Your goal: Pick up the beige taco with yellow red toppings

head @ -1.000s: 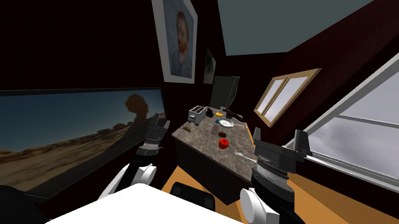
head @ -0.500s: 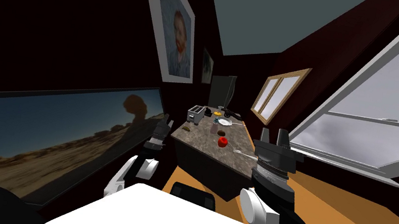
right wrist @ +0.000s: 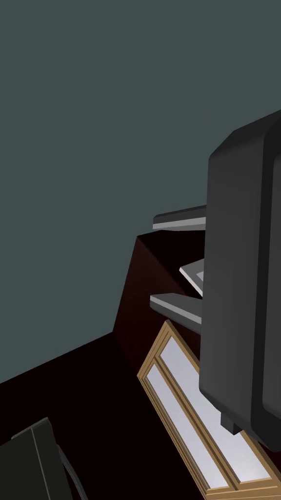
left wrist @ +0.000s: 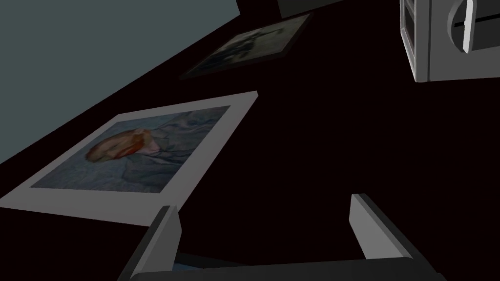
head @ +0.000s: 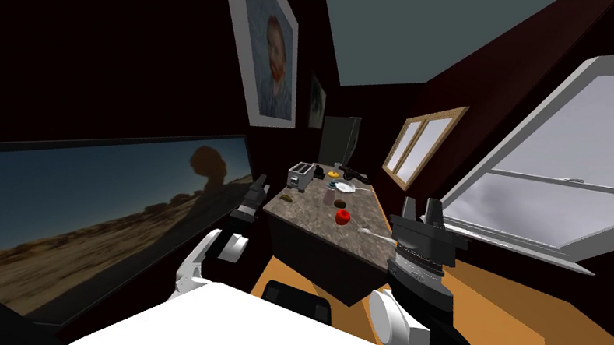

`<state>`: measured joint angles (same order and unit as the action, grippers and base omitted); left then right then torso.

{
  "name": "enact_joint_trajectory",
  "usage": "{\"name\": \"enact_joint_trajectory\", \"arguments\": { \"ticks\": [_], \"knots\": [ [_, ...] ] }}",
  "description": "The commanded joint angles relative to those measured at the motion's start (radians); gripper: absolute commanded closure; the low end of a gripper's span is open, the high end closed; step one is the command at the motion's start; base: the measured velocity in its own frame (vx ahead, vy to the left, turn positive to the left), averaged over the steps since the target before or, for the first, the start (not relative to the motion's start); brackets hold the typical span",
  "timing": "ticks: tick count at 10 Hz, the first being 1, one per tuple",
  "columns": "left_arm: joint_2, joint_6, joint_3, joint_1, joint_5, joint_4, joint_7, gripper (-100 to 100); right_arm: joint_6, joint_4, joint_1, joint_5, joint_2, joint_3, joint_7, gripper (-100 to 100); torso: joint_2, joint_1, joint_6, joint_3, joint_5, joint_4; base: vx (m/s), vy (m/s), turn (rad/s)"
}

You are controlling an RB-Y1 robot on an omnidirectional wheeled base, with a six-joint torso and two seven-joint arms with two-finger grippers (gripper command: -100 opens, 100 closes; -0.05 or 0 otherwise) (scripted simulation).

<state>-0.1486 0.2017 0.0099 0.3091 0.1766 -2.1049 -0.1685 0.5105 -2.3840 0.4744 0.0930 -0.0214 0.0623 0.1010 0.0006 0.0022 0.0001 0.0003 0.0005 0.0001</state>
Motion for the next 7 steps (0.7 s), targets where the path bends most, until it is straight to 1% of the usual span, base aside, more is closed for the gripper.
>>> {"name": "enact_joint_trajectory", "arguments": {
  "ticks": [1,2,3,4,5,6,7],
  "knots": [
    [0.002,-0.042,0.002,-0.028,0.01,0.028,0.004,-100,0.0,0.0,0.0,0.0,0.0,0.0,0.0,0,0.0,0.0,0.0,0.0,0.0,0.0,-0.017,0.025,-0.038],
    [-0.005,-0.075,0.01,-0.067,0.024,0.061,0.005,-100,0.0,0.0,0.0,0.0,0.0,0.0,0.0,0,0.0,0.0,0.0,0.0,0.0,0.0,-0.024,0.031,-0.073],
    [-0.005,-0.096,0.01,-0.073,0.024,0.061,0.005,-100,0.0,0.0,0.0,0.0,0.0,0.0,0.0,0,0.0,0.0,0.0,0.0,0.0,0.0,-0.018,0.03,-0.045],
    [-0.009,-0.126,0.018,-0.108,0.039,0.095,0.006,-100,0.0,0.0,0.0,0.0,0.0,0.0,0.0,0,0.0,0.0,0.0,0.0,0.0,0.0,-0.022,0.034,-0.077],
    [-0.009,-0.157,0.018,-0.119,0.039,0.095,0.006,-100,0.0,0.0,0.0,0.0,0.0,0.0,0.0,0,0.0,0.0,0.0,0.0,0.0,0.0,-0.018,0.028,-0.047],
    [-0.009,-0.161,0.018,-0.119,0.039,0.095,0.006,-100,0.0,0.0,0.0,0.0,0.0,0.0,0.0,0,0.0,0.0,0.0,0.0,0.0,0.0,-0.004,0.011,0.003],
    [-0.013,-0.203,0.028,-0.168,0.055,0.132,0.007,-100,0.0,0.0,0.0,0.0,0.0,0.0,0.0,0,-0.001,-0.001,0.0,0.0,0.0,0.0,-0.004,0.018,-0.086]
  ]
}}
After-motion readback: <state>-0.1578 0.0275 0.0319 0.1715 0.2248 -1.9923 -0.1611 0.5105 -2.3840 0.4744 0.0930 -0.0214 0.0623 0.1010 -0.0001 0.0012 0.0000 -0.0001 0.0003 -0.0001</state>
